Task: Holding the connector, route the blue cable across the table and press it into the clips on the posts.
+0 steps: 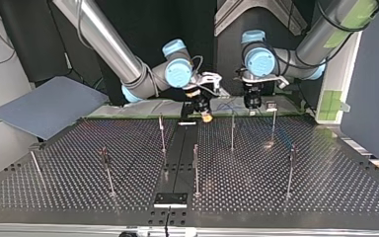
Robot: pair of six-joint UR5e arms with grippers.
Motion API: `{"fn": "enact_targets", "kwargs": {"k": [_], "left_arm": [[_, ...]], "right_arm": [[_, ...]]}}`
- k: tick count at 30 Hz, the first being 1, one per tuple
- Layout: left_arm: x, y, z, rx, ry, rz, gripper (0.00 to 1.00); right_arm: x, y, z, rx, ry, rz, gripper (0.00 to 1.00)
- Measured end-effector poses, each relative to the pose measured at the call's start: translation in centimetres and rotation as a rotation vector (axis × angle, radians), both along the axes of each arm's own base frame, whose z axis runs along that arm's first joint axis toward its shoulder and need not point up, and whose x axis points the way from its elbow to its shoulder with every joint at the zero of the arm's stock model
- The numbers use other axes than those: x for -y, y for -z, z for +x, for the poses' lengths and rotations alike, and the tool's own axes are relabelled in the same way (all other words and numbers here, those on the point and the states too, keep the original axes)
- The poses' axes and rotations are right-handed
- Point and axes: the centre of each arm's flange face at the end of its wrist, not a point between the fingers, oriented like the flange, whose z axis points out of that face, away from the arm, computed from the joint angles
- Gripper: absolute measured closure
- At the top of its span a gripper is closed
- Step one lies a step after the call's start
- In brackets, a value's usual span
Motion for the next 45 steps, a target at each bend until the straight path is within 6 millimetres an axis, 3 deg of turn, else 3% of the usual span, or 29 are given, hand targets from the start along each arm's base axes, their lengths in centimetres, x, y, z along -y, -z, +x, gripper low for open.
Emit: {"fn": "enact_targets", "kwargs": {"k": [8, 20, 31, 41, 45], "left_arm": [[-0.3, 0.0, 0.4, 0.016, 0.001, -0.013, 1.0], [-0.4, 1.6, 1.5, 0.021, 0.033, -0.039, 1.0], [-0.4, 0.8, 3.7, 0.085, 0.08, -0.104, 1.0], [-0.5, 2.8, 6.2, 0.077, 0.092, -0.131, 1.0], [-0.6, 2.4, 7.9, 0.1, 0.1, -0.156, 1.0]], "right_arm": [[1.9, 0.0, -1.2, 0.004, 0.02, 0.004, 1.0], [3.2, 0.0, -2.0, 0.006, 0.026, 0.007, 1.0], [4.2, 0.0, -2.7, 0.005, 0.041, 0.005, 1.0], [5.3, 0.0, -3.6, 0.004, 0.06, 0.002, 1.0], [5.8, 0.0, -3.9, 0.005, 0.068, 0.001, 1.0]]}}
